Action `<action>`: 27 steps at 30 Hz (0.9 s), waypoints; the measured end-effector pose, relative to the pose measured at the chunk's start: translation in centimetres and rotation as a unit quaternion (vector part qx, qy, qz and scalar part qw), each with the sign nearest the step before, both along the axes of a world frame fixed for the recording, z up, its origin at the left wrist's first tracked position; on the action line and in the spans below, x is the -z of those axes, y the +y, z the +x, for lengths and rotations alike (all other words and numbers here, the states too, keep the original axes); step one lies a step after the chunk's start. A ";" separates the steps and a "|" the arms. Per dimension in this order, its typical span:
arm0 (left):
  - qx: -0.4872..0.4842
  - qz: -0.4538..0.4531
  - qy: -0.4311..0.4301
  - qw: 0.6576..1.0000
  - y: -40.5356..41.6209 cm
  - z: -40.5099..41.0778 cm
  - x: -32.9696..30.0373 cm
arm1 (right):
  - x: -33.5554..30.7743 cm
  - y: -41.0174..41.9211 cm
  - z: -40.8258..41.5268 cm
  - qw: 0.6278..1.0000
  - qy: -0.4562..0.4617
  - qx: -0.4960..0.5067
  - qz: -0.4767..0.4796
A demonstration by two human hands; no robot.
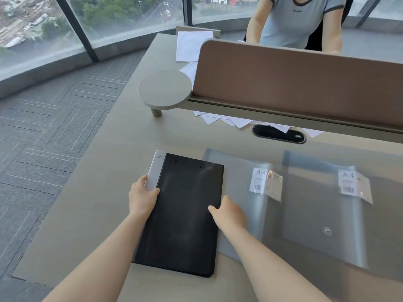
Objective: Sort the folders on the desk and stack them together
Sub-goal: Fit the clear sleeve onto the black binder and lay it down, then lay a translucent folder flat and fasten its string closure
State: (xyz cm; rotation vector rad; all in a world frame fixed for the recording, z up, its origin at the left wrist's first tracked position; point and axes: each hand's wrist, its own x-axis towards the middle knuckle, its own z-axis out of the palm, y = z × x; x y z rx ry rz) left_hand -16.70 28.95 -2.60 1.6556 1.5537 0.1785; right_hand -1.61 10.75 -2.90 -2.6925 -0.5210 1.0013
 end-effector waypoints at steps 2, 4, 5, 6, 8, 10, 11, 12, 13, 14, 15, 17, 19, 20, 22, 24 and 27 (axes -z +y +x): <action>0.007 0.017 0.021 1.000 -0.1 0.2 0.0 | 0.0 -0.1 0.0 1.000 0.002 -0.001 0.005; 0.024 0.063 0.061 0.996 -0.5 0.6 -0.4 | 0.0 -0.4 0.2 1.000 0.001 0.001 0.019; 0.033 0.095 0.074 0.992 -0.8 0.9 -0.5 | -0.1 -0.5 0.3 1.000 0.000 0.004 0.029; 0.041 0.127 0.074 0.988 -1.2 1.4 -0.9 | -0.2 -0.7 0.5 0.999 0.000 0.010 0.042; 0.060 0.171 0.043 0.982 -2.3 2.7 -1.4 | -0.6 -1.2 1.2 0.998 -0.008 0.022 0.062; 0.094 0.183 0.000 0.979 -3.7 4.5 -1.9 | -1.3 -1.8 2.2 0.996 -0.027 0.031 0.076; 0.115 0.178 -0.019 0.977 -4.5 5.5 -2.1 | -1.6 -2.2 2.9 0.995 -0.035 0.036 0.084; 0.135 0.172 -0.035 0.975 -5.4 6.4 -2.3 | -1.9 -2.6 3.5 0.994 -0.042 0.042 0.096; 0.153 0.165 -0.046 0.973 -6.3 7.4 -2.5 | -2.1 -3.1 4.3 0.991 -0.047 0.050 0.112; 0.167 0.157 -0.053 0.972 -7.2 8.4 -2.7 | -2.3 -3.6 5.1 0.988 -0.047 0.059 0.132; 0.180 0.144 -0.059 0.971 -8.2 9.3 -2.9 | -2.4 -4.2 5.9 0.985 -0.042 0.071 0.152; 0.209 0.114 -0.066 0.969 -10.1 11.1 -3.0 | -2.6 -5.5 7.7 0.979 -0.030 0.090 0.179; 0.241 0.088 -0.061 0.965 -12.0 12.8 -2.9 | -2.7 -6.8 9.6 0.978 -0.036 0.090 0.183; 0.257 0.077 -0.055 0.962 -12.7 13.4 -2.7 | -2.8 -7.3 10.4 0.978 -0.040 0.083 0.185; 0.289 0.061 -0.040 0.954 -14.3 14.7 -2.2 | -3.0 -8.2 12.1 0.978 -0.034 0.073 0.194; 0.322 0.048 -0.019 0.945 -15.6 15.4 -1.7 | -3.1 -8.5 13.4 0.982 -0.024 0.059 0.177; 0.361 0.026 0.020 0.932 -17.4 16.6 -0.7 | -3.0 -8.5 15.6 0.987 -0.014 0.037 0.156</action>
